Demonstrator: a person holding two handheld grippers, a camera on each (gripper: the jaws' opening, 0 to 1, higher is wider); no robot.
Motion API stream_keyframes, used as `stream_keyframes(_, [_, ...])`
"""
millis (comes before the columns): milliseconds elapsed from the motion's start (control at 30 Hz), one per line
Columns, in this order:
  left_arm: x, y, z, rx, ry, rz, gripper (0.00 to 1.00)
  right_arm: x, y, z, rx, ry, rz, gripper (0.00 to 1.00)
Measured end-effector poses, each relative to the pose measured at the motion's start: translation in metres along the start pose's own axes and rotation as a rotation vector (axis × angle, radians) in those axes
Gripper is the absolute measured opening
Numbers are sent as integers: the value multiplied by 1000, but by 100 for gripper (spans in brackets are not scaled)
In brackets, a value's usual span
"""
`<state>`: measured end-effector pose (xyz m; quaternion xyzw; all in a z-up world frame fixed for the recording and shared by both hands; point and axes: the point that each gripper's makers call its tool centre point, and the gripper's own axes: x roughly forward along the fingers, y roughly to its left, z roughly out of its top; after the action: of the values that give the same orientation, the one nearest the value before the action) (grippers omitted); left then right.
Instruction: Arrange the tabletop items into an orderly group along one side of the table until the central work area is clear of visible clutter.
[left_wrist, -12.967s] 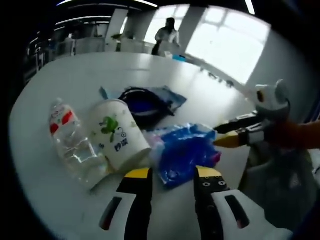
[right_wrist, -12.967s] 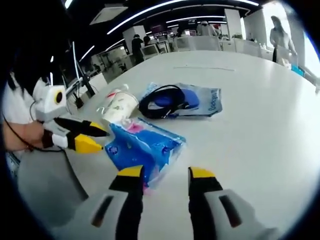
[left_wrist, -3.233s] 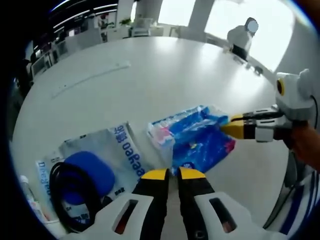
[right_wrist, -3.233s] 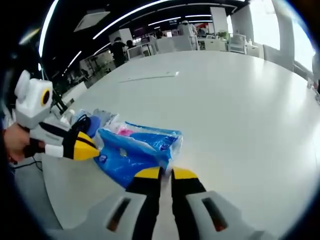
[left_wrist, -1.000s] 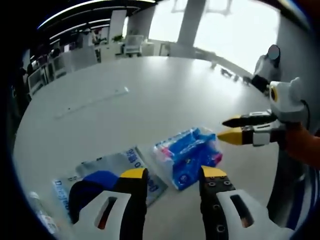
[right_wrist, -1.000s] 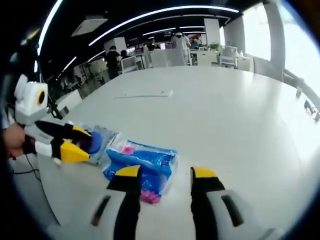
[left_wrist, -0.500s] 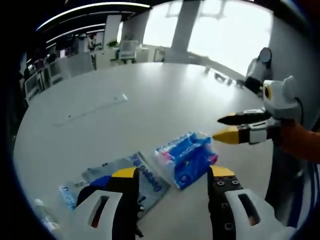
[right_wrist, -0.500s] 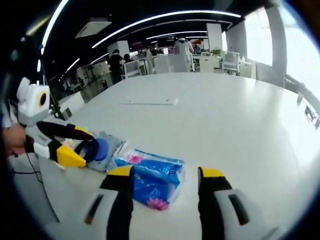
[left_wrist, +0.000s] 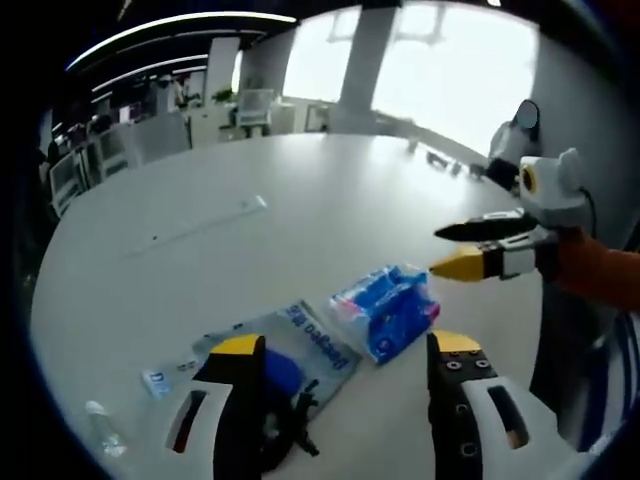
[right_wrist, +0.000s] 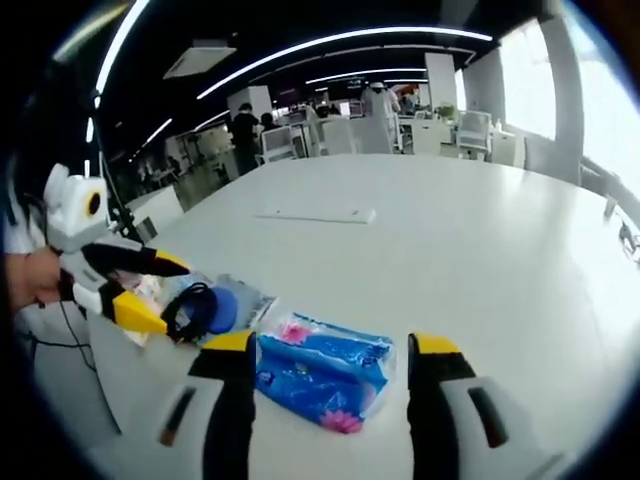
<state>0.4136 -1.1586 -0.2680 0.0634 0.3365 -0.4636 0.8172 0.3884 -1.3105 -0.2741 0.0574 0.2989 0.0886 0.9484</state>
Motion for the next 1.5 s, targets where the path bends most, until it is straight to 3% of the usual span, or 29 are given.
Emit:
stream_keyframes(467, [-19,10,5,7,-27,10,66,0,16,14,-4,-31,22,61])
stream_keyframes(933, [-40,24,4,13,-49,30,67,4,48,30,-28,-58,67,60])
stream_keyframes(1500, [-69,51,-14,7,-46,72,66,16,92,38,-62,-57,126,57])
